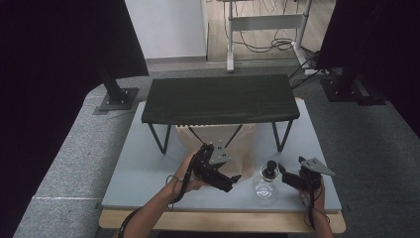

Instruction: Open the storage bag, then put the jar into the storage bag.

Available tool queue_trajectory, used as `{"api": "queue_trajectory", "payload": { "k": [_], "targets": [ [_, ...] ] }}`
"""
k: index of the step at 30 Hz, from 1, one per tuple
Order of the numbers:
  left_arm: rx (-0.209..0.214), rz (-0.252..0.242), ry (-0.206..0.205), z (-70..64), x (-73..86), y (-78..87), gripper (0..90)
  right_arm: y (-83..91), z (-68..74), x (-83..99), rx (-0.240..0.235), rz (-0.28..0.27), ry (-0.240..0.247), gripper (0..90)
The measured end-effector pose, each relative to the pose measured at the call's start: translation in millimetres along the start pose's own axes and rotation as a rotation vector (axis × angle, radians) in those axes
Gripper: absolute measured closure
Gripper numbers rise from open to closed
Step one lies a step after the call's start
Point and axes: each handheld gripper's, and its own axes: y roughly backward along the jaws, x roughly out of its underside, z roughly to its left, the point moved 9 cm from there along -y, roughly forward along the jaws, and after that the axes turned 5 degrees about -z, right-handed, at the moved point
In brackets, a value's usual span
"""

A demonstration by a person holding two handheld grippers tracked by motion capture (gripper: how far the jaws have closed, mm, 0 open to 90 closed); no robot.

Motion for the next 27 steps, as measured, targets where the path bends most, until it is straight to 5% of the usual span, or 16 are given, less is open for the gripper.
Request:
{"api": "queue_trajectory", "payload": {
  "k": [21,27],
  "targets": [
    [-0.032,-0.023,-0.013,-1.9,-2.7,3.1,5.4,2.2,1.4,-1.5,-0.001,-0.022,0.014,14.0],
    [-0.03,-0.015,-0.016,-1.9,-1.6,1.8,5.3,7.7,3.3,-5.3,-0.042,-0.06,0.007,14.8]
  ]
}}
